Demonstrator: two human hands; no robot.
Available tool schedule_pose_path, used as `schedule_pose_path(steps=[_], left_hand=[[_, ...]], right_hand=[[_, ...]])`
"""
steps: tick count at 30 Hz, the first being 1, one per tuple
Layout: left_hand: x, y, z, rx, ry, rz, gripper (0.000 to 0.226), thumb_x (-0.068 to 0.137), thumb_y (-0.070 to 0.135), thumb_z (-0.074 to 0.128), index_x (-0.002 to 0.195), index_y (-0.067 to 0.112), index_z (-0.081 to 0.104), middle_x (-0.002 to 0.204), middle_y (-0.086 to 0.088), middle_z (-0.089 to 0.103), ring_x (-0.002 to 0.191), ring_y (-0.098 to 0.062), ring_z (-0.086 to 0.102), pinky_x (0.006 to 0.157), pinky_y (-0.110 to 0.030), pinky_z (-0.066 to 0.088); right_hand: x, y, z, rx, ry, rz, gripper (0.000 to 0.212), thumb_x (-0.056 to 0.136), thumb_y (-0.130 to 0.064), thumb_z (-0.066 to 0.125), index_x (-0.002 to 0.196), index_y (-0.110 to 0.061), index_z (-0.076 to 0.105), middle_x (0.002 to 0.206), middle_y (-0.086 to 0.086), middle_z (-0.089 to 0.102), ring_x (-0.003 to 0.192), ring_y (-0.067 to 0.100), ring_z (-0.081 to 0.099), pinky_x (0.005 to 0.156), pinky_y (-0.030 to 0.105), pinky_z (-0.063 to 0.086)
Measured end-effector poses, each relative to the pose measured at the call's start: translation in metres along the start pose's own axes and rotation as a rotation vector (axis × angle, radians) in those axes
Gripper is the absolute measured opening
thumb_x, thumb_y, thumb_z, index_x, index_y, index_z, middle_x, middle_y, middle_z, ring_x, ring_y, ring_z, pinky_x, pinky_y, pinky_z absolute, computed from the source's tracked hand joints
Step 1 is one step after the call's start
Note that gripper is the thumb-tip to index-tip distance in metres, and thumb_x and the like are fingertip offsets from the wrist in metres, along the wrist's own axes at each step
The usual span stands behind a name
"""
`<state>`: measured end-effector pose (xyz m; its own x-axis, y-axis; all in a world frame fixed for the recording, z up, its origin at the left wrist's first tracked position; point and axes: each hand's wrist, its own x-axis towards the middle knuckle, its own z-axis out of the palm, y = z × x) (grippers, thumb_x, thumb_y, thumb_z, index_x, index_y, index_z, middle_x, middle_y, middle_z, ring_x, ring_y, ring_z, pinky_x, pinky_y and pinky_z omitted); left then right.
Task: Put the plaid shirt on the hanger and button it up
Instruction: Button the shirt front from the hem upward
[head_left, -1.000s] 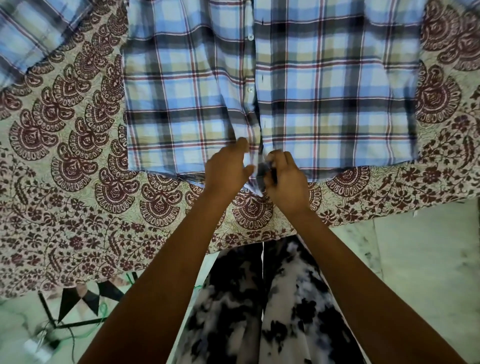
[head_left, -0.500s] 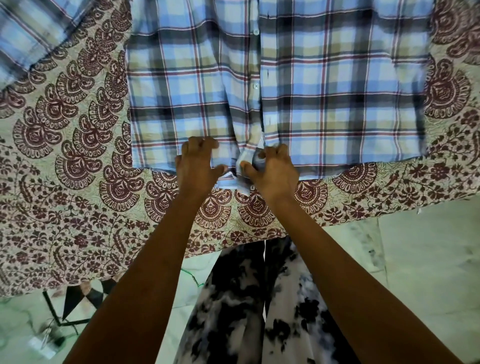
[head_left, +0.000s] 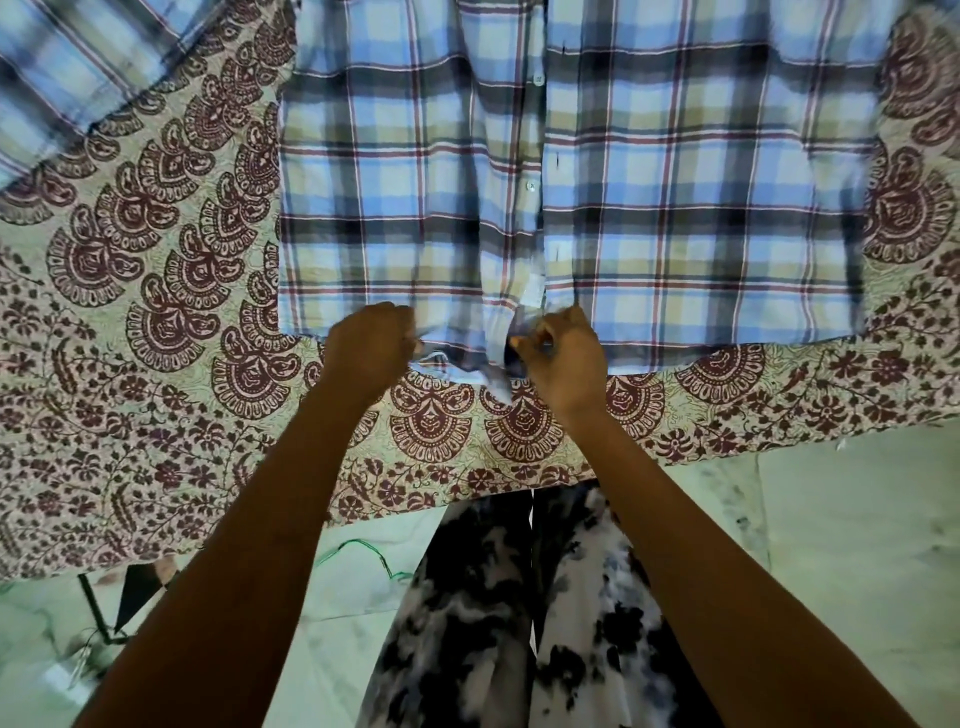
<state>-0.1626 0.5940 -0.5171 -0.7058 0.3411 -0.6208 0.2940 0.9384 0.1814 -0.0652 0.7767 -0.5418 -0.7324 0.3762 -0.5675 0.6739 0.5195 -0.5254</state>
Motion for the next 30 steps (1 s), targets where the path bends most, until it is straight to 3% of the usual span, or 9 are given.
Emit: schedule_pose_path(steps=[5, 7, 10, 12, 14, 17, 21, 25, 30], left_hand=[[-0.004, -0.018, -0.009, 0.008, -0.030, -0.084, 0.016, 0.086, 0.026, 0.061, 0.089, 0.011, 0.060, 0.099, -0.013, 0.065, 0.096, -0.033, 0.060, 0.077, -0.038, 0.044], [-0.003, -0.002, -0.013, 0.007, 0.095, -0.059, 0.014, 0.086, 0.024, 0.060, 0.089, 0.011, 0.058, 0.096, -0.011, 0.064, 0.092, -0.031, 0.061, 0.074, -0.036, 0.043], [0.002, 0.034, -0.020, -0.232, 0.306, 0.094, 0.010, 0.085, 0.020, 0.059, 0.085, 0.011, 0.057, 0.086, -0.010, 0.066, 0.080, -0.027, 0.061, 0.069, -0.034, 0.047], [0.008, 0.062, -0.020, -0.364, 0.271, 0.248, 0.009, 0.083, 0.019, 0.062, 0.084, 0.010, 0.061, 0.081, -0.008, 0.068, 0.073, -0.022, 0.061, 0.066, -0.028, 0.045], [0.018, 0.086, -0.012, -0.372, 0.204, 0.346, 0.012, 0.083, 0.018, 0.060, 0.090, 0.009, 0.065, 0.086, -0.011, 0.069, 0.079, -0.028, 0.063, 0.069, -0.032, 0.048], [0.034, 0.101, 0.000, -0.247, 0.166, 0.209, 0.025, 0.086, 0.015, 0.056, 0.110, 0.008, 0.062, 0.109, -0.016, 0.065, 0.100, -0.034, 0.060, 0.082, -0.038, 0.047], [0.044, 0.099, 0.007, -0.193, 0.241, 0.092, 0.028, 0.088, 0.015, 0.058, 0.114, 0.006, 0.058, 0.114, -0.018, 0.062, 0.105, -0.034, 0.059, 0.084, -0.039, 0.045], [0.049, 0.100, 0.008, -0.402, 0.279, -0.016, 0.020, 0.083, 0.010, 0.064, 0.101, 0.003, 0.061, 0.104, -0.019, 0.064, 0.098, -0.034, 0.061, 0.082, -0.039, 0.048], [0.058, 0.098, 0.004, -0.516, 0.230, -0.076, 0.006, 0.077, 0.011, 0.070, 0.080, 0.008, 0.066, 0.082, -0.007, 0.068, 0.078, -0.022, 0.063, 0.071, -0.031, 0.052]], right_hand=[[-0.002, 0.008, -0.003, 0.024, 0.038, -0.037, 0.021, 0.084, -0.021, 0.066, 0.072, -0.015, 0.049, 0.098, 0.010, 0.055, 0.072, 0.018, 0.052, 0.066, 0.023, 0.040], [0.000, 0.009, -0.005, 0.083, 0.123, -0.047, 0.019, 0.082, -0.019, 0.067, 0.074, -0.013, 0.051, 0.099, 0.012, 0.056, 0.071, 0.020, 0.054, 0.064, 0.025, 0.041], [0.003, 0.010, -0.013, 0.160, 0.255, -0.111, 0.015, 0.080, -0.016, 0.066, 0.089, -0.008, 0.059, 0.097, 0.009, 0.058, 0.075, 0.015, 0.054, 0.060, 0.027, 0.041], [0.008, 0.009, -0.020, 0.145, 0.261, -0.148, 0.022, 0.079, -0.014, 0.066, 0.098, -0.008, 0.058, 0.099, 0.009, 0.057, 0.075, 0.015, 0.052, 0.060, 0.027, 0.038], [0.017, 0.006, -0.026, 0.082, 0.223, -0.205, 0.032, 0.078, -0.014, 0.067, 0.107, -0.008, 0.056, 0.108, 0.011, 0.056, 0.083, 0.024, 0.058, 0.060, 0.030, 0.043], [0.032, -0.002, -0.029, -0.101, 0.142, -0.274, 0.044, 0.075, -0.014, 0.070, 0.114, -0.008, 0.051, 0.116, 0.014, 0.051, 0.095, 0.032, 0.058, 0.064, 0.036, 0.048], [0.047, -0.007, -0.031, -0.241, 0.114, -0.229, 0.050, 0.072, -0.018, 0.072, 0.113, -0.006, 0.048, 0.117, 0.016, 0.049, 0.097, 0.034, 0.054, 0.065, 0.038, 0.046], [0.053, -0.004, -0.035, -0.168, 0.142, -0.246, 0.031, 0.077, -0.007, 0.060, 0.106, -0.002, 0.050, 0.110, 0.018, 0.054, 0.090, 0.037, 0.056, 0.063, 0.034, 0.039], [0.052, 0.007, -0.045, 0.052, 0.095, -0.256, 0.034, 0.081, 0.000, 0.052, 0.115, 0.000, 0.059, 0.110, 0.021, 0.063, 0.099, 0.035, 0.060, 0.079, 0.029, 0.043]])
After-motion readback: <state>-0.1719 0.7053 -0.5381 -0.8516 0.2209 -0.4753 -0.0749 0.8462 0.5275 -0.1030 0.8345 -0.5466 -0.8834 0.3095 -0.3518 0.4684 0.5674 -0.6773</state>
